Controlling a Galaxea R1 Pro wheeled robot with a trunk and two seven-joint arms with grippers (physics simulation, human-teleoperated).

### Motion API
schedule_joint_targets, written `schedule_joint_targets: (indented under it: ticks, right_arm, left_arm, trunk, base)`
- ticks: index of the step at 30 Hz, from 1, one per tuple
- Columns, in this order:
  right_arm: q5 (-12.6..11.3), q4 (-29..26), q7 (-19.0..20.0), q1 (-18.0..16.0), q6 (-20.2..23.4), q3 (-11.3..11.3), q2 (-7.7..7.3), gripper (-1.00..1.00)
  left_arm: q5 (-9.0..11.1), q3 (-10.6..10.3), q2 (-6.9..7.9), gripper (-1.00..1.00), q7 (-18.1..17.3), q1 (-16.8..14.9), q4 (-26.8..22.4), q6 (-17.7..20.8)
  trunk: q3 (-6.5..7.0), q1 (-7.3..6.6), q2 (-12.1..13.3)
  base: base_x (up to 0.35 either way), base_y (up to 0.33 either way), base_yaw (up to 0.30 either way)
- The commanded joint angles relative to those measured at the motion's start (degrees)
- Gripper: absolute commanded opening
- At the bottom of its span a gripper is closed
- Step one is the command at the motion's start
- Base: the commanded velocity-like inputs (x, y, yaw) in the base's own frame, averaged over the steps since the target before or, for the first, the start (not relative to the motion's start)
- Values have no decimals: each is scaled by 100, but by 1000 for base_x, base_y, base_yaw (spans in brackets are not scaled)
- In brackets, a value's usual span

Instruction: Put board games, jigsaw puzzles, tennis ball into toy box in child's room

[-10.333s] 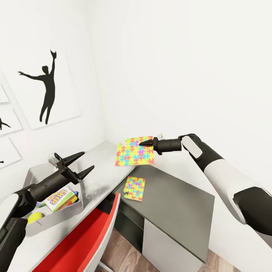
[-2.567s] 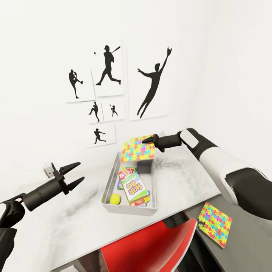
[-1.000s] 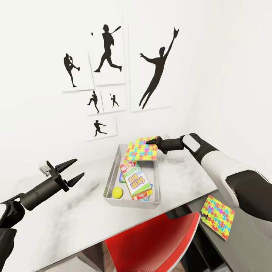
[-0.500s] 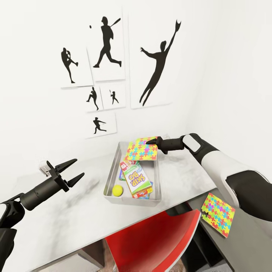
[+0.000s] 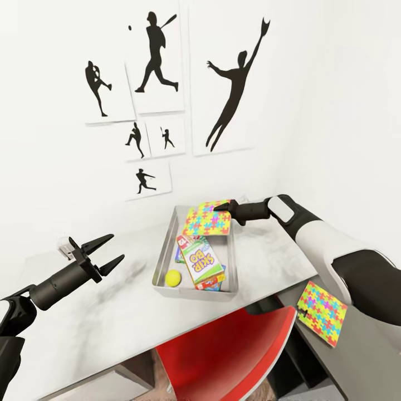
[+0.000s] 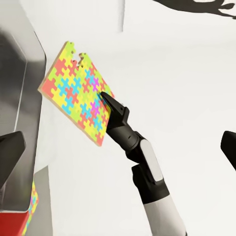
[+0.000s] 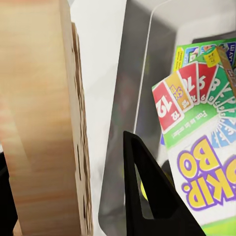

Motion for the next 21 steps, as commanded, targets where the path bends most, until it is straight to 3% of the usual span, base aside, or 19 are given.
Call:
schedule_joint_targets:
  ticks: [1, 21]
  right_arm:
    - [45, -1, 57, -12, 1, 23, 2, -100]
    - [54, -350, 63, 14, 8, 4, 128, -100]
  left_arm:
    - [19, 5, 0, 100, 18, -6, -2, 23]
    - [19, 3, 0, 100, 17, -7, -2, 23]
  trunk:
    - [-21, 3, -12]
    - [-156, 3, -12]
  base:
    - [0, 0, 0]
    - [0, 0, 19]
